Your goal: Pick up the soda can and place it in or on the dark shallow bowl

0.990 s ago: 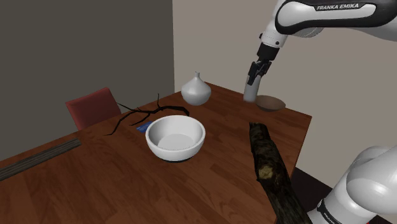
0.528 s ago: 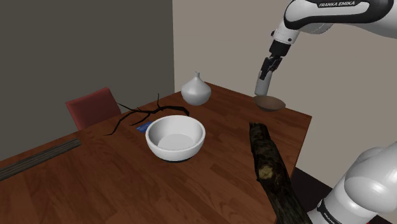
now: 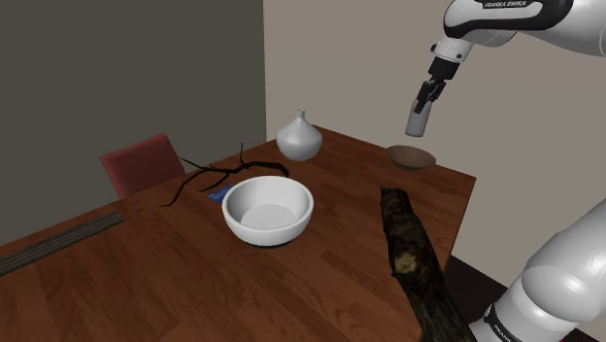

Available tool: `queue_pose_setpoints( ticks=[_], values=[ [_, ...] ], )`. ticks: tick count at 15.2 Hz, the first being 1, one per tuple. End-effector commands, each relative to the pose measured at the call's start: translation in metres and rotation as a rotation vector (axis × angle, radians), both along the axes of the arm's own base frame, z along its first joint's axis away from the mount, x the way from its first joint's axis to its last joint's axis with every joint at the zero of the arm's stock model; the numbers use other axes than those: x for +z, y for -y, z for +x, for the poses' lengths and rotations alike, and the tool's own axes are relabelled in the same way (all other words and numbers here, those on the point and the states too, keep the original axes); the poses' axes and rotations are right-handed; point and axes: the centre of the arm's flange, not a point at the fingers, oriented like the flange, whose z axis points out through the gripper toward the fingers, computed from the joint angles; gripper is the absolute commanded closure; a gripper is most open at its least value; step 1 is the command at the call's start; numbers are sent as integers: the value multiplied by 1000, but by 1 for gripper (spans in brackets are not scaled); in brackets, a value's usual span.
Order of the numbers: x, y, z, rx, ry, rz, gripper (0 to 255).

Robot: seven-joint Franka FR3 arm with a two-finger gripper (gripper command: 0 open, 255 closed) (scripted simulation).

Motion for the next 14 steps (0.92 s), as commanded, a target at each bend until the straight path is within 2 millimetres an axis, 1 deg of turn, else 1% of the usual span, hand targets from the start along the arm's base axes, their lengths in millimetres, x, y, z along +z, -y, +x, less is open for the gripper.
queue_pose_setpoints(
  ticks=[1,2,14],
  values=[
    [2,25,-4,2,0,-1,255],
    [2,29,-4,2,0,-1,255],
    [-61,29,-4,2,0,-1,255]
  ],
)
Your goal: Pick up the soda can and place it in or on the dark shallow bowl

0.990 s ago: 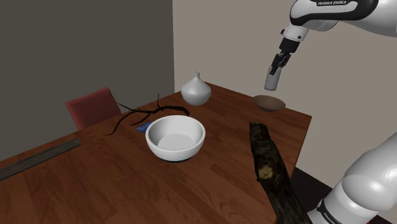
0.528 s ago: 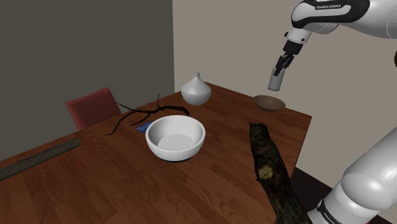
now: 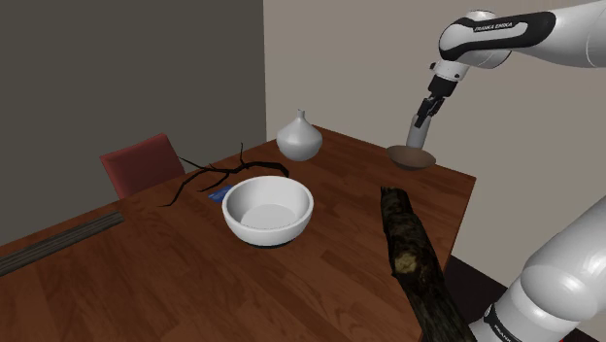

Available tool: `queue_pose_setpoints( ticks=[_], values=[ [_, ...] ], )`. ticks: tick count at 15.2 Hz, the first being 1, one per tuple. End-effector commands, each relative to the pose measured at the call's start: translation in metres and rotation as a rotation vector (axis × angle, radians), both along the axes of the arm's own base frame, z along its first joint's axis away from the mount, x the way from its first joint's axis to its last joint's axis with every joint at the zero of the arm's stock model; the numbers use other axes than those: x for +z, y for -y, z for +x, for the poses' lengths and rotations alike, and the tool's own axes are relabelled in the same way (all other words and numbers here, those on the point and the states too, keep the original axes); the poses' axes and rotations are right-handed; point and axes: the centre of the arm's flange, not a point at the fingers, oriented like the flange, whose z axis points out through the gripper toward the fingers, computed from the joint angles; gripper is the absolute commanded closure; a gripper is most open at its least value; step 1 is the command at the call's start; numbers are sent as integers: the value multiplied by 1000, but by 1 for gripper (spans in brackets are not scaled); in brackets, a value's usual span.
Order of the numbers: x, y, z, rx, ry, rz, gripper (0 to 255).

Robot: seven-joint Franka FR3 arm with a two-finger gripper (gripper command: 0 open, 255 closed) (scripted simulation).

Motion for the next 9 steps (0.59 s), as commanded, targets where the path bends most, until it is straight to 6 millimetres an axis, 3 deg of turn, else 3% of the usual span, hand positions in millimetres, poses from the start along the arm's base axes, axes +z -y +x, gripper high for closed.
queue_pose_setpoints(
  ticks=[1,7,9],
  values=[
    [-11,1,0,0,1,0,255],
    [-43,1,0,0,1,0,255],
    [-43,1,0,0,1,0,255]
  ],
)
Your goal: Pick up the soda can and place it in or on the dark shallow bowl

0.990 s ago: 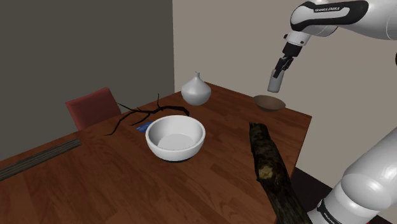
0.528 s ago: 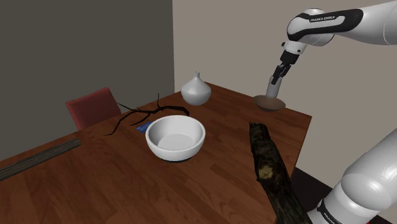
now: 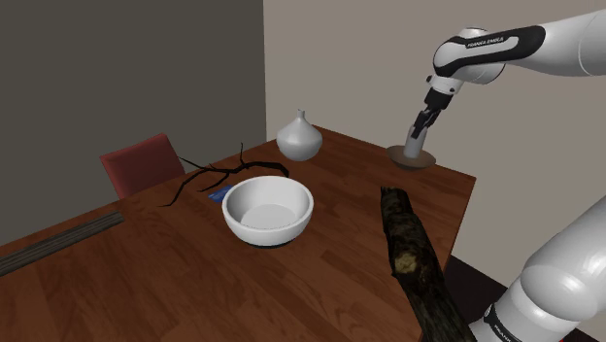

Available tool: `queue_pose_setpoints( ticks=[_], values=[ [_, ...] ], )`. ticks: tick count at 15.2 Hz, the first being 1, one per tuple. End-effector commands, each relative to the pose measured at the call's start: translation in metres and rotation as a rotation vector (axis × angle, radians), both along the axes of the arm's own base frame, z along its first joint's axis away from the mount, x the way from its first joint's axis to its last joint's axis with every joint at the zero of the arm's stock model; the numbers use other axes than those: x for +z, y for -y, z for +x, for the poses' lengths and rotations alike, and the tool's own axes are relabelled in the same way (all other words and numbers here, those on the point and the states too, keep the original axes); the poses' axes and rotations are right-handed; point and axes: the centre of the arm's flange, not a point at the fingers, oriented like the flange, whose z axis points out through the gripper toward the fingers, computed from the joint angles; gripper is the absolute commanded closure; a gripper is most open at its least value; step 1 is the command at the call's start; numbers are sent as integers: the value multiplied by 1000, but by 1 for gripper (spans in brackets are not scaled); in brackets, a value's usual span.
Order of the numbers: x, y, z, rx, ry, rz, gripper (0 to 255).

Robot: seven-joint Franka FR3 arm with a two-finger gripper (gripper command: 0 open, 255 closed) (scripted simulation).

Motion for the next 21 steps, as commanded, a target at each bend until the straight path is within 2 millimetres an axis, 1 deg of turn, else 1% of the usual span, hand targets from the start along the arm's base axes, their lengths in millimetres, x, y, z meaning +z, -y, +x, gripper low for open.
queue_pose_setpoints(
  ticks=[1,5,6,11,14,15,21],
  values=[
    [-1,0,0,0,1,0,255],
    [-1,0,0,0,1,0,255],
    [-1,0,0,0,1,0,0],
    [-1,0,0,0,1,0,0],
    [38,3,-7,0,1,0,0],
    [48,4,-8,0,1,0,0],
    [48,4,-8,0,1,0,0]
  ],
)
